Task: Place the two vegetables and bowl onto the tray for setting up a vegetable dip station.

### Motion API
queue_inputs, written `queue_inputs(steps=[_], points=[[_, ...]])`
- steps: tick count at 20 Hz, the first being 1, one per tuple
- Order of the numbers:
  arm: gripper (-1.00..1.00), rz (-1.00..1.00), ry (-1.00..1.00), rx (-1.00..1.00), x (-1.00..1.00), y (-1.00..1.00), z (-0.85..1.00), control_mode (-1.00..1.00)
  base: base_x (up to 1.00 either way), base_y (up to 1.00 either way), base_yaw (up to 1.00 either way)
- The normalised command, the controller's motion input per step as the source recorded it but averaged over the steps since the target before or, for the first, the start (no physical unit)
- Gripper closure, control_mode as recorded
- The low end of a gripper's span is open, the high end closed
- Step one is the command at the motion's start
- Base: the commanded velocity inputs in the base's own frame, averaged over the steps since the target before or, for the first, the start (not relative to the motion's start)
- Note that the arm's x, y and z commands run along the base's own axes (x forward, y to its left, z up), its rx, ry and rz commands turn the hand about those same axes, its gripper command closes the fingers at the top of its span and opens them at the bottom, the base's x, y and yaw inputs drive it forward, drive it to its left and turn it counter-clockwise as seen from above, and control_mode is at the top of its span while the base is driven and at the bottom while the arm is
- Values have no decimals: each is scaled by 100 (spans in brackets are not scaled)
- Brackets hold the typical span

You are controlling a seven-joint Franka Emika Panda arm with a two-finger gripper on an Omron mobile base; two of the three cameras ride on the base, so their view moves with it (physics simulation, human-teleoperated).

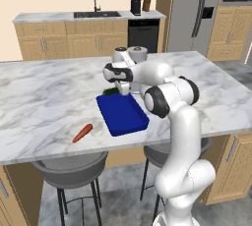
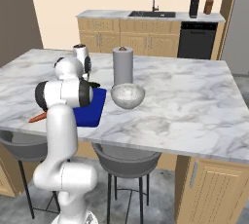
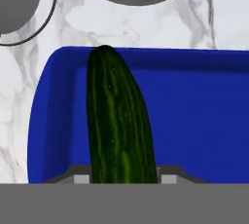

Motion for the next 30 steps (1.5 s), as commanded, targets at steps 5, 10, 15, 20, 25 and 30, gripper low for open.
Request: queue_inputs(steps=[5, 10, 15, 20, 25, 30], points=[[100, -9, -7, 0, 16, -3, -27, -100, 0, 0, 0], [100, -2, -6, 0, 8, 0, -22, -100, 0, 0, 0], [100, 0, -2, 0, 19, 0, -17, -100, 0, 0, 0], [100, 0, 0, 0, 20, 0, -16, -100, 0, 0, 0], [100, 0, 0, 0, 18, 0, -17, -100, 0, 0, 0], [100, 0, 0, 0, 23, 0, -17, -100, 0, 0, 0]])
